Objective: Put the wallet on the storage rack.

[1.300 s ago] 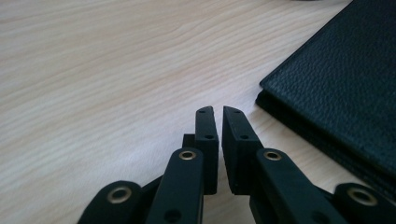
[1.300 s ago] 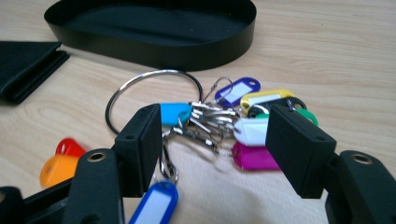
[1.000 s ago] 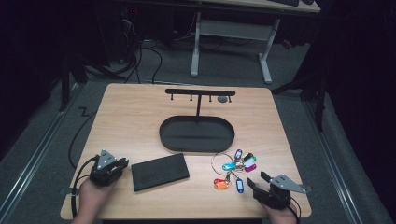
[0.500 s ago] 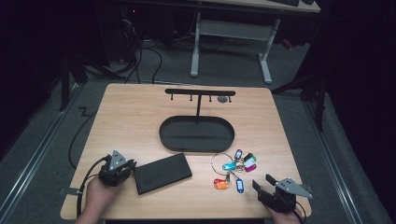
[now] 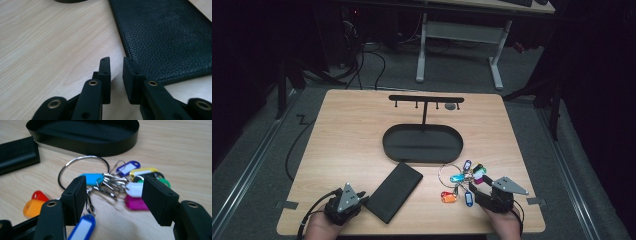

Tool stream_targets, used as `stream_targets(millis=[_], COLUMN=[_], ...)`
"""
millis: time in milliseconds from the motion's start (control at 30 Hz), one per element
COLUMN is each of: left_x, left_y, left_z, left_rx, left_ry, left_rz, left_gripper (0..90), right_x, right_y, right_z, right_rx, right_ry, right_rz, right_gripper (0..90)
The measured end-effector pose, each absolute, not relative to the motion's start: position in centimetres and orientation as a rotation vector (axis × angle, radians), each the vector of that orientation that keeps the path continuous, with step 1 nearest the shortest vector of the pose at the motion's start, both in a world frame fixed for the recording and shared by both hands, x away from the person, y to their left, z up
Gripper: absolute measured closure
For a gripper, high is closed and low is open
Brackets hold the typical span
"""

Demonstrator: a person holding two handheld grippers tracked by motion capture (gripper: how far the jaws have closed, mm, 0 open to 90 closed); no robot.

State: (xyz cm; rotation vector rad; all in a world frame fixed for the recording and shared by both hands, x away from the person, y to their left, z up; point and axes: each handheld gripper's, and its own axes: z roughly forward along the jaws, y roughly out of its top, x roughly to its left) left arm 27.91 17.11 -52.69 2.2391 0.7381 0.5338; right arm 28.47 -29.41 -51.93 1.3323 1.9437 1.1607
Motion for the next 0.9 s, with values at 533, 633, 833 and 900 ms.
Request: stream_targets(millis=[533,633,833,900], left_x=[27.5,27.2,26.6,26.2], left_y=[16.5,14.7,11.5,10.6], left_z=[-50.7,-50.7,-51.1,-51.4], left_rx=[2.121,2.145,2.205,2.237], left_ry=[0.730,0.644,0.549,0.519], left_rz=[0.498,0.480,0.456,0.480], left_gripper=[43.2,42.3,37.6,36.9], right_x=[28.4,27.7,26.5,26.3], right_y=[-29.1,-30.0,-31.3,-31.6], right_z=[-52.0,-52.1,-52.2,-52.2], right_rx=[1.324,1.349,1.389,1.393], right_ry=[1.958,1.937,1.906,1.902], right_rz=[1.152,1.148,1.135,1.132], right_gripper=[36.8,36.8,36.8,36.8])
